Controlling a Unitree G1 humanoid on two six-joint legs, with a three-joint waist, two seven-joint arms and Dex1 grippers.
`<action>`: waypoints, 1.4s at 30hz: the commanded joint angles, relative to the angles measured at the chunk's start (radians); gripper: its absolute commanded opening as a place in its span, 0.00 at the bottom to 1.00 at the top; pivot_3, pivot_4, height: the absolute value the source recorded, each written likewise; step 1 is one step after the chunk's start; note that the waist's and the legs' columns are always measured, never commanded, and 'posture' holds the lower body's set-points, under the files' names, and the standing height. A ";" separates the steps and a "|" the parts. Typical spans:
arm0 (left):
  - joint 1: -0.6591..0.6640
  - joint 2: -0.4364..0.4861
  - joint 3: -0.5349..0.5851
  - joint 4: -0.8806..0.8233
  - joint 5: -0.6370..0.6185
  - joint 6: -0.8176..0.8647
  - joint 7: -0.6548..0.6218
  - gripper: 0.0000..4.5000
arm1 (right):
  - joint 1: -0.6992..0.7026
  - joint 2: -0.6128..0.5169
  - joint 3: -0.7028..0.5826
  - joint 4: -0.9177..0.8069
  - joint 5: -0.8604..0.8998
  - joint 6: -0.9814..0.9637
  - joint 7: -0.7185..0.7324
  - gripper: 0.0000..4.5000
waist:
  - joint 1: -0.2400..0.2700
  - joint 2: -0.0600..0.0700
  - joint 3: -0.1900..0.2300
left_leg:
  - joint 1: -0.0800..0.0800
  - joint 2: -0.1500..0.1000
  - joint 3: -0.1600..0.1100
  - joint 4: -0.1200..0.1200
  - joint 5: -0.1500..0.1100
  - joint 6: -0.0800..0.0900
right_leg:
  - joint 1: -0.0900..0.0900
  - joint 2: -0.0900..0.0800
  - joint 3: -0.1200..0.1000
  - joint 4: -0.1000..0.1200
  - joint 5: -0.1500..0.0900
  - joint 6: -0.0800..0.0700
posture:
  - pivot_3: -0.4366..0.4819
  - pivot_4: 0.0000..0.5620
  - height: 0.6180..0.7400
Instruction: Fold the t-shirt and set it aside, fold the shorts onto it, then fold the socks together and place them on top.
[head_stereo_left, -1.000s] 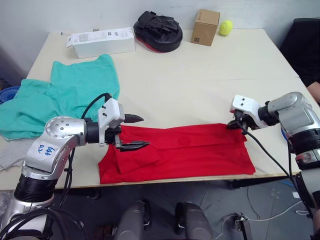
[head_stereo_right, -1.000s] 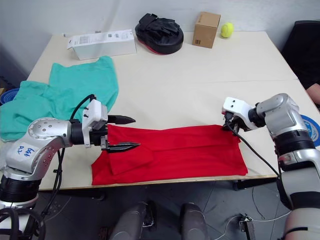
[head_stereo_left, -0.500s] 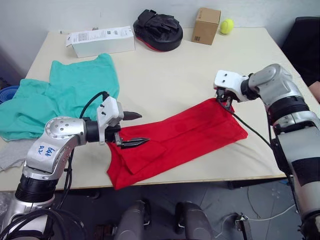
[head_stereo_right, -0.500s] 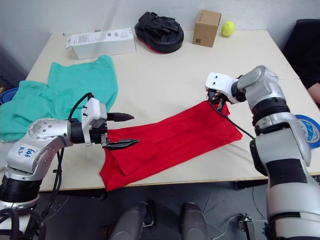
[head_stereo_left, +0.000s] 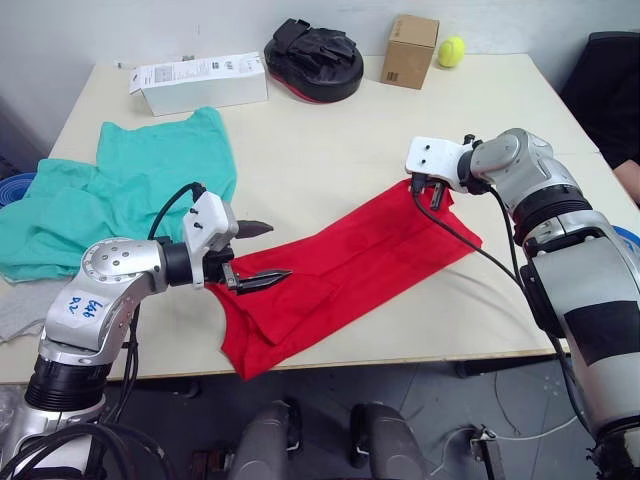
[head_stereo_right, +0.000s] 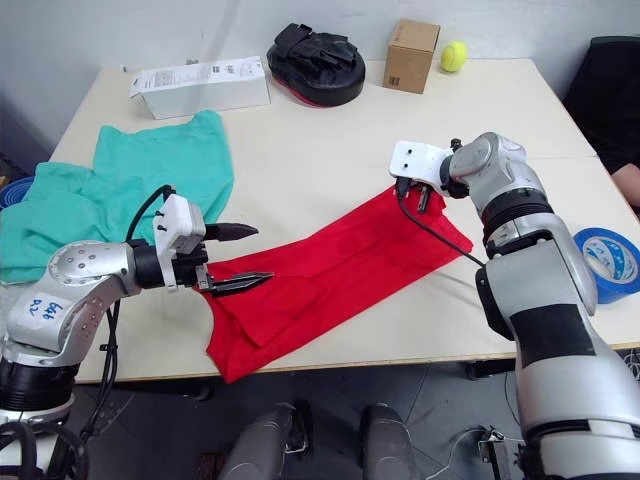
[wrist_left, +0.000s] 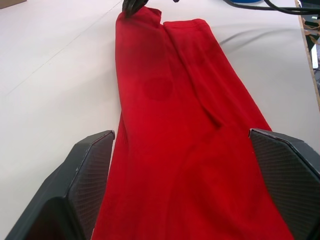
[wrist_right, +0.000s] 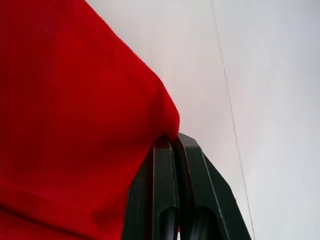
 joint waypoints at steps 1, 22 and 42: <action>0.009 0.014 0.023 -0.025 0.000 -0.012 -0.001 1.00 | -0.003 -0.001 -0.034 -0.004 0.013 -0.001 0.008 0.05 | -0.001 0.000 0.000 | 0.000 0.000 0.000 0.000 0.000 0.000 | 0.000 0.000 0.000 0.000 0.000 0.000 | 0.48 0.27 1.00; -0.246 0.101 -0.121 0.475 0.125 -0.062 -0.277 1.00 | 0.497 -0.325 -0.290 -0.712 0.300 -0.121 0.313 1.00 | 0.005 0.000 0.000 | -0.001 0.000 0.002 0.000 0.000 0.000 | -0.001 0.001 0.000 0.001 0.000 0.000 | 0.48 0.27 1.00; -0.572 -0.022 -0.367 1.018 0.360 0.040 -0.561 0.80 | 0.905 -0.397 -0.291 -0.889 0.150 -0.340 -0.010 1.00 | 0.003 -0.006 -0.001 | 0.001 0.003 0.010 0.006 0.001 0.002 | -0.003 0.001 0.006 0.001 -0.001 -0.002 | 0.48 0.27 1.00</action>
